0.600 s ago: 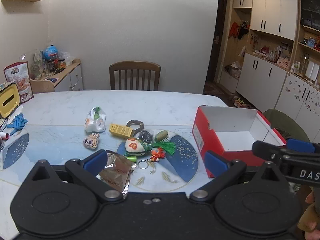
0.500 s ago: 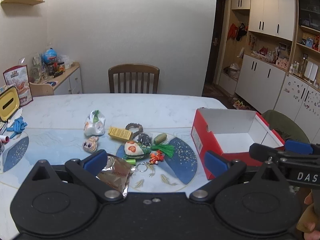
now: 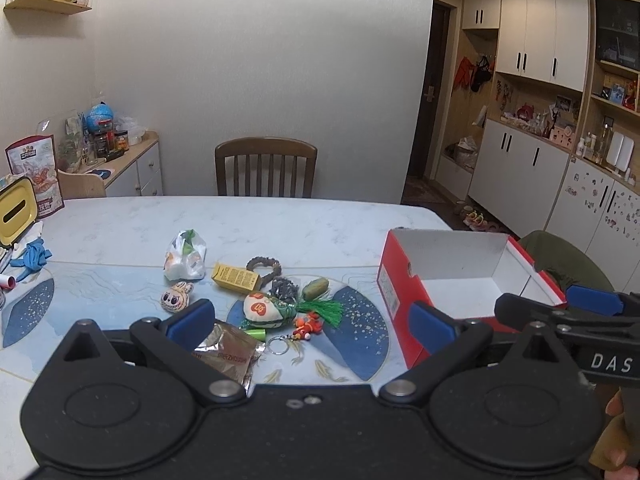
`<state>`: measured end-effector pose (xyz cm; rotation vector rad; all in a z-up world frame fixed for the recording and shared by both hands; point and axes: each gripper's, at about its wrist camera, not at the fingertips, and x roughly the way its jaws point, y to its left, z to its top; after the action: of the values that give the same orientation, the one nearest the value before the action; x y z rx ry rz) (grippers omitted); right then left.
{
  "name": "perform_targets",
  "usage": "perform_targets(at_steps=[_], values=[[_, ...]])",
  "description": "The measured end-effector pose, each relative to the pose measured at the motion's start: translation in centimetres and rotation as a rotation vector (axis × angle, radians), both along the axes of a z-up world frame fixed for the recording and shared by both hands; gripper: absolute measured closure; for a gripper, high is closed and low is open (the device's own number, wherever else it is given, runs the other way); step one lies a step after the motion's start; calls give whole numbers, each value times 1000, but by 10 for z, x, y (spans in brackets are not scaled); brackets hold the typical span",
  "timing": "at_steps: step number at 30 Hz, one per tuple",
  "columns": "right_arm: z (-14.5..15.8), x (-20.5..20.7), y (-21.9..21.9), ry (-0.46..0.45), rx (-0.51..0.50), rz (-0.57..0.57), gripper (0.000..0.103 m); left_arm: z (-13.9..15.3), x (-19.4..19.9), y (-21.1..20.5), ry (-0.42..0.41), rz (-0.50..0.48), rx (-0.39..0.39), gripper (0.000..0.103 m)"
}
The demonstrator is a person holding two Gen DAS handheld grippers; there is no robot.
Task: Organize objects
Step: 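Move both tools toward the items on the blue mat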
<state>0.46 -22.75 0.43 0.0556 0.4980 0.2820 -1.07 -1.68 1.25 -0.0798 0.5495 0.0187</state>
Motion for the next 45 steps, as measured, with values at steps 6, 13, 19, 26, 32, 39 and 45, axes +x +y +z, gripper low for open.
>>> perform_targets(at_steps=[6,13,19,26,32,39,45], values=[[2,2,3,-11,-2,11,0,1,1,1,-6,3,-8,0],[2,4,9,-25,-7,36,0,-2,4,10,-7,11,-20,0],[0,11,21,-11,-8,50,0,-6,11,23,6,14,-37,0],[-2,23,43,6,-24,42,0,-12,28,46,31,-1,-64,0],[-6,35,62,33,-47,38,0,-17,40,64,36,-11,-52,0],[-16,57,78,97,-46,66,0,-32,61,95,87,-1,-58,0],[-30,76,94,170,-56,106,0,-54,79,129,93,0,-1,1]])
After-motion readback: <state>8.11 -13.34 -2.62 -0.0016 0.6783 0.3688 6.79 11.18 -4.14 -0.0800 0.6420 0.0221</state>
